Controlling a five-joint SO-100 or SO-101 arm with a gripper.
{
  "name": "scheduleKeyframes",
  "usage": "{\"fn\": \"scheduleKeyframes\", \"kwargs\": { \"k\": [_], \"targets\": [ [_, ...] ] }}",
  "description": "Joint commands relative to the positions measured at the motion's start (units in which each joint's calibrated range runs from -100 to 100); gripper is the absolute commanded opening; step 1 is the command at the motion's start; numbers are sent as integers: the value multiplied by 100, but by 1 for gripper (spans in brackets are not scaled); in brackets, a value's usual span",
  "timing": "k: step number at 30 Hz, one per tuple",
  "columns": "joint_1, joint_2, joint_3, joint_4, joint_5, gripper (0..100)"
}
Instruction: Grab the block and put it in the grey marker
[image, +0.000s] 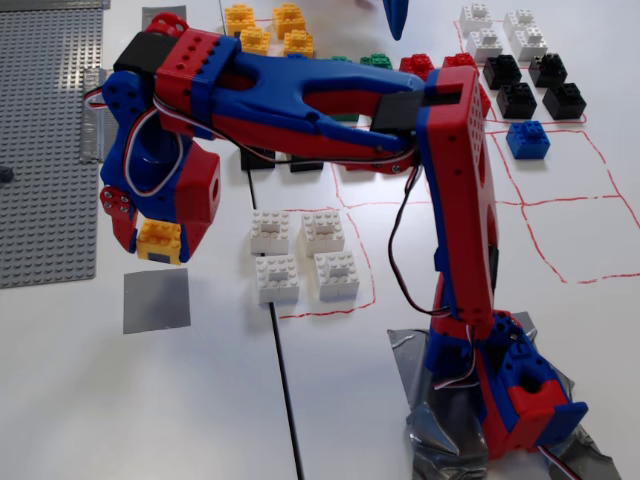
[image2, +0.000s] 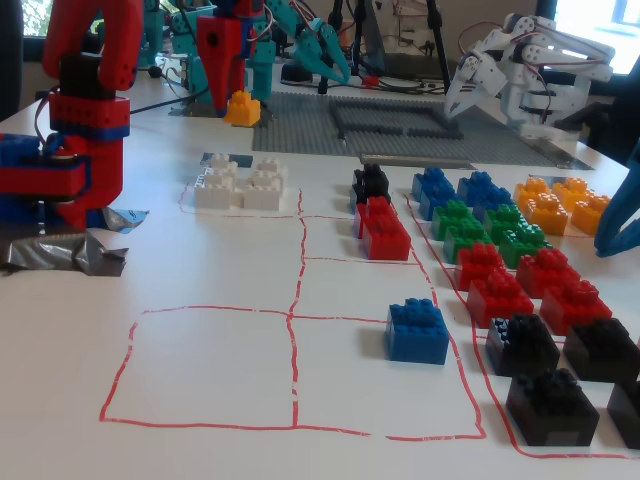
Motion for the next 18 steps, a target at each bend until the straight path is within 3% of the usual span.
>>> {"fn": "scheduleKeyframes", "kwargs": {
  "k": [1, 18],
  "targets": [
    [-155, -125, -527, -69, -59, 0],
    [-450, 947, -1199, -280, -205, 0]
  ]
}}
